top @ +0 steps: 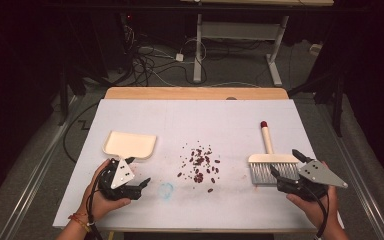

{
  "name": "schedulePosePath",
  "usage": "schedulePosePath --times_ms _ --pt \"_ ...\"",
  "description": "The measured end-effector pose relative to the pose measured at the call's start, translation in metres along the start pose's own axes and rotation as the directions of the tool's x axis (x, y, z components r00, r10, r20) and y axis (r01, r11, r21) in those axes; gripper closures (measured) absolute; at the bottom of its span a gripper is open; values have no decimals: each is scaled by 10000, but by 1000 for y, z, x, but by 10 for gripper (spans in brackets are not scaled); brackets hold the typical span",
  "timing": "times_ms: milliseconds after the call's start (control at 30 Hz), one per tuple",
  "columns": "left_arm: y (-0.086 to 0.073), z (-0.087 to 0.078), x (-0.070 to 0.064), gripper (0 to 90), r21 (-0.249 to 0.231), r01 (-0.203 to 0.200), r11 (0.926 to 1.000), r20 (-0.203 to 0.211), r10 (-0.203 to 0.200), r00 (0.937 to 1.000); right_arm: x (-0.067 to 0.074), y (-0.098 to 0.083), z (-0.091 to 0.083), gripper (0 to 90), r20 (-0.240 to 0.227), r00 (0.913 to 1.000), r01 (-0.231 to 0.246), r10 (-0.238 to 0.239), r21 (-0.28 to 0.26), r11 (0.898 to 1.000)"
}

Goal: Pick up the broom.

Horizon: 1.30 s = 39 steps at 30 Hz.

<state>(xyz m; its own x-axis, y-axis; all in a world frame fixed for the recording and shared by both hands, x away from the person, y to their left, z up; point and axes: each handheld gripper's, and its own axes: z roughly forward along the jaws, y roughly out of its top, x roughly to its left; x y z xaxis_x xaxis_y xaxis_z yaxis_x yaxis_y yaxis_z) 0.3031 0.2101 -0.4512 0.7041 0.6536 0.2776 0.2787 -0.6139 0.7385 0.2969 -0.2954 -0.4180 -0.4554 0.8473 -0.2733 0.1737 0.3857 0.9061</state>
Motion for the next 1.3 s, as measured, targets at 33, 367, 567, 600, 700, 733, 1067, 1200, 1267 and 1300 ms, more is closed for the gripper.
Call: schedulePosePath --times_ms 33,367,567,600,700,733,1067,1200,1267,1300 --pt "0 0 -1 177 3 -34 10000 -43 34 10000 0 0 0 189 -44 10000 -29 29 -16 10000" --pt "-1 -1 -3 177 25 -98 9999 -69 99 9999 3 0 7 201 378 9992 121 -141 528 9985" --pt "0 1 -4 178 103 -219 9997 -27 219 9998 1 -3 12 200 334 9994 72 -97 737 9973" --pt "0 1 -4 177 87 -224 9997 -25 224 9997 0 -3 13 199 333 9994 66 -92 789 9969" --pt "1 3 -3 177 69 -192 9998 -47 192 9998 -3 -2 15 200 413 9991 24 -57 782 9969" --pt "1 3 -2 178 82 -174 9998 -52 174 9998 -6 -1 18 200 422 9991 -7 -28 825 9966" --pt "-1 4 -5 178 237 -265 9994 115 262 9996 -31 17 52 226 328 9903 -1391 1352 2356 9618" --pt "0 4 -5 178 199 -162 9997 183 159 9997 -43 22 72 248 163 9826 -1799 1848 3259 9281" --pt "2 6 -5 178 165 -158 9997 229 154 9996 -51 24 99 226 134 9734 -2128 2288 4231 8807" --pt "2 7 -5 178 188 -191 9996 275 186 9994 -53 23 108 226 181 9724 -2148 2325 4570 8632"
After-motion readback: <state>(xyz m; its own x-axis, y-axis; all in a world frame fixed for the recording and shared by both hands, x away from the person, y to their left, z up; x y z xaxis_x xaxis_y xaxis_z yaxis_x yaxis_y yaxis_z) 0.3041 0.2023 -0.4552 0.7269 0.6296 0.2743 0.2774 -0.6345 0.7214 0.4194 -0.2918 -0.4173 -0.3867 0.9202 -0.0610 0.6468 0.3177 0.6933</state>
